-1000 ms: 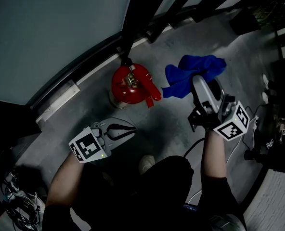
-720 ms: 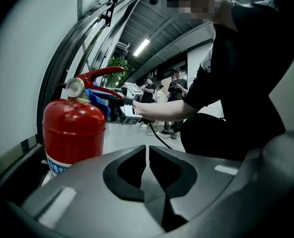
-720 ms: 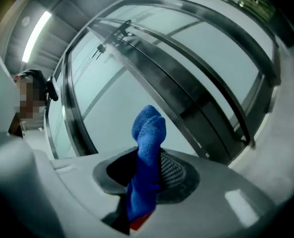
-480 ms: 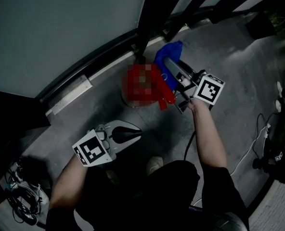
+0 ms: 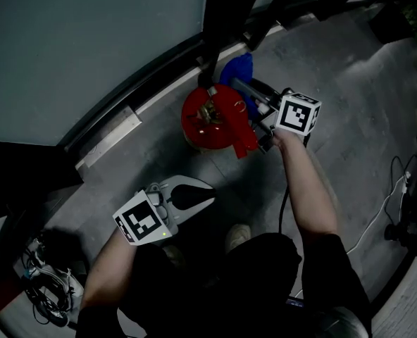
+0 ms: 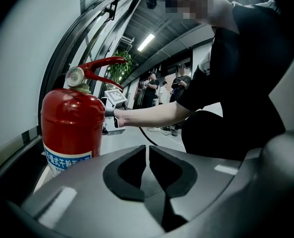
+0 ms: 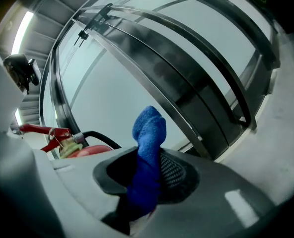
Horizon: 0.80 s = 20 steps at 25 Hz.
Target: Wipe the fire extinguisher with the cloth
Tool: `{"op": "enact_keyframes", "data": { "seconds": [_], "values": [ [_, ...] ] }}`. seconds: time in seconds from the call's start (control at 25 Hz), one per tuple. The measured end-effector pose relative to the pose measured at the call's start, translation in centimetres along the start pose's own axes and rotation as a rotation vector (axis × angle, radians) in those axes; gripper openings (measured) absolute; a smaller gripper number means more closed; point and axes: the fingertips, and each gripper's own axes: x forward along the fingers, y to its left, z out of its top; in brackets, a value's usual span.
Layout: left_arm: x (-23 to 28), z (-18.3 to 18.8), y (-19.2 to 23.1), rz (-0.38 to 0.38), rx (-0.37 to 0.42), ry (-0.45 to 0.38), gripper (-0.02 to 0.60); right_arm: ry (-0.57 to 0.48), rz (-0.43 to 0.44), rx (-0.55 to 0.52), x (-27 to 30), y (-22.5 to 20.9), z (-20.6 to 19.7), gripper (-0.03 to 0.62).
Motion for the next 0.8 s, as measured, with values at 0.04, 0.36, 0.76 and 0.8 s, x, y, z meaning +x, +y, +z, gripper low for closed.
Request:
{"op": "enact_keyframes", "data": {
  "seconds": [0.04,0.36,0.76,0.8],
  "values": [
    [0.2,0.0,0.0,-0.002,-0.003,0.001,0.029,0.001,-0.009,0.011,0.0,-0.6,-0.5,0.107],
    [1.9,-0.1,-0.1,0.010,-0.024,0.013,0.029,0.023,-0.058,0.076,-0.2,-4.6,-4.5,0.107],
    [1.8,-2.1,0.3,0.080,-0.075,0.078,0.029,0.030,-0.073,0.324,-0.3,-10.3,-11.7,0.107],
    [1.7,-2.5,0.4,0.085,-0.082,0.089,0.029,0.027,-0.075,0.360,-0.3,-10.9,-12.4,0.107]
  ]
}}
